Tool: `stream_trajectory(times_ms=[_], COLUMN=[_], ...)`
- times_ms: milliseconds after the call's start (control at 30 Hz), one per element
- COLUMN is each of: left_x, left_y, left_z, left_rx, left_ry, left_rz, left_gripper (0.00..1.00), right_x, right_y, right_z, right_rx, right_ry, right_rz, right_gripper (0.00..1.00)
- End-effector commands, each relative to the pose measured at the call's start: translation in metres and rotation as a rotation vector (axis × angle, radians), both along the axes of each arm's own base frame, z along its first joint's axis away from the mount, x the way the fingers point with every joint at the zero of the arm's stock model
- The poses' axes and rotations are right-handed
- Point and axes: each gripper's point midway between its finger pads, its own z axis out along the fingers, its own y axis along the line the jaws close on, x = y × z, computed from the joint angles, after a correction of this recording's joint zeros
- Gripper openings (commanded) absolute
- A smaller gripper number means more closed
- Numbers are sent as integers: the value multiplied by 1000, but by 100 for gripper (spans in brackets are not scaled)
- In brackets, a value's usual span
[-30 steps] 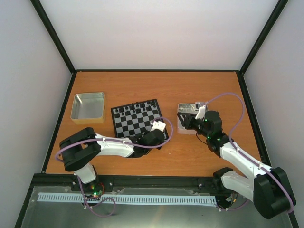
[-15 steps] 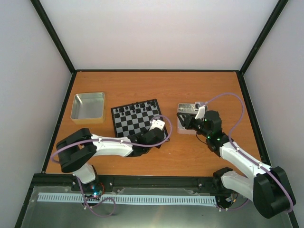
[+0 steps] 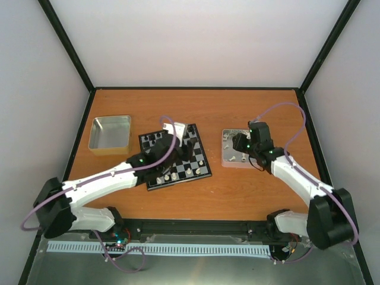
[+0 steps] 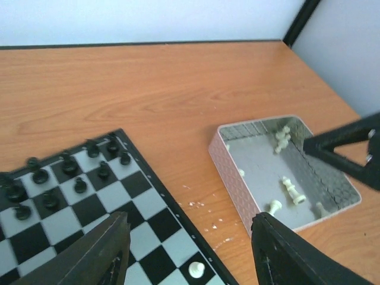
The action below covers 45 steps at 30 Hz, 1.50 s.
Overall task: Set up the chess pieces on the board
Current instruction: Pick up the chess piece from the storage box.
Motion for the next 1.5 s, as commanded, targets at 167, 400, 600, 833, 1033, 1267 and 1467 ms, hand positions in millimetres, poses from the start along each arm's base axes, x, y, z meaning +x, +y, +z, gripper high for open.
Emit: stream_trajectory(times_ms=[167,400,600,833,1033,1267,1467], left_x=[-3,-12,-10,-10,-10,-9,-8], left_y=[73,91,88,88,89,88,87], left_z=[30,35,32,29,28,26,25], left_rx=[-153,-213,-221,-218,-218,-213,-213], left_ry=[25,22,28,33,31,33,35], left_rz=[68,100,97,98,104,104,100], left_gripper=[63,68,69,69,69,69,69], right_x=[23,27,33,45,50,49,47], right_y=[9,23,19,18,23,25,20], right_z=[-49,-81,-99,-110,-115,-120,-123], right_rx=[-131,-76,-97,-143,-168,-218,-256], right_ry=[204,324,385,395,407,420,426], right_rz=[125,140,33,-20,-10,-7,-17], right_gripper=[47,45,39,38,36,30,23])
